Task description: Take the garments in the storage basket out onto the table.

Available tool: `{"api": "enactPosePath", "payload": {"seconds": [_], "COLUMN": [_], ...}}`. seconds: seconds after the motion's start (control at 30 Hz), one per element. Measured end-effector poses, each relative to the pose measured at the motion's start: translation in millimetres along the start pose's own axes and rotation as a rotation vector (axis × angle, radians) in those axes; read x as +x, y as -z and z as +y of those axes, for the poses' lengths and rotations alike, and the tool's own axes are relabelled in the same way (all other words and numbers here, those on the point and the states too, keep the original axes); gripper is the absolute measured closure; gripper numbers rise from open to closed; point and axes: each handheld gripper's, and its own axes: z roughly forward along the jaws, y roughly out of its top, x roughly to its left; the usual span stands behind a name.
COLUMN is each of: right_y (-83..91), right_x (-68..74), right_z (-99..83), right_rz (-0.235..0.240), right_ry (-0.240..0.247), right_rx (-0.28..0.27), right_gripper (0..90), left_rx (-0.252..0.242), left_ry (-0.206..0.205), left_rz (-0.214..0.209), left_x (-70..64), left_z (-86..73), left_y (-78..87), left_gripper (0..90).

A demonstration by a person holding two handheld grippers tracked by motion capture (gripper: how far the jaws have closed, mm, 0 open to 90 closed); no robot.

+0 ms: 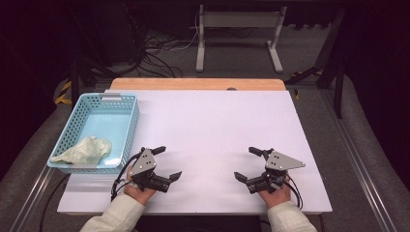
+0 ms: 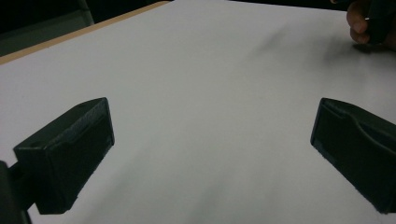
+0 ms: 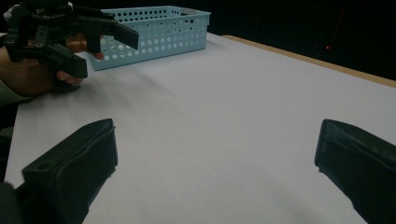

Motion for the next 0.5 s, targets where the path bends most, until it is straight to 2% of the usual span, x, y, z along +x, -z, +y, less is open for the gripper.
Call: {"api": "enactPosePath", "payload": {"seconds": [0.2, 0.33, 0.37, 0.5], "right_y": [-0.5, -0.6, -0.8, -1.0], "right_x": [1.2, 1.0, 0.8, 0.6], "right_z": [-0.2, -0.1, -0.1, -0.2], "right_rz": [0.003, 0.008, 0.011, 0.014], "right_ry": [0.008, 0.010, 0.007, 0.006], "right_rx": [0.000, 0.002, 0.003, 0.003], "right_gripper": [0.1, 0.1, 0.1, 0.1], "left_rx": [0.004, 0.000, -0.001, 0.006], "left_ry": [-0.001, 0.009, 0.013, 0.012], "left_rz": [-0.004, -0.030, -0.052, -0.062], "left_x": [-0.6, 0.3, 0.9, 1.3], "left_z": [0.3, 0.9, 1.5, 2.5], "left_y": [-0.3, 0.0, 0.7, 1.5], "left_gripper": [0.4, 0.4, 0.3, 0.2]}}
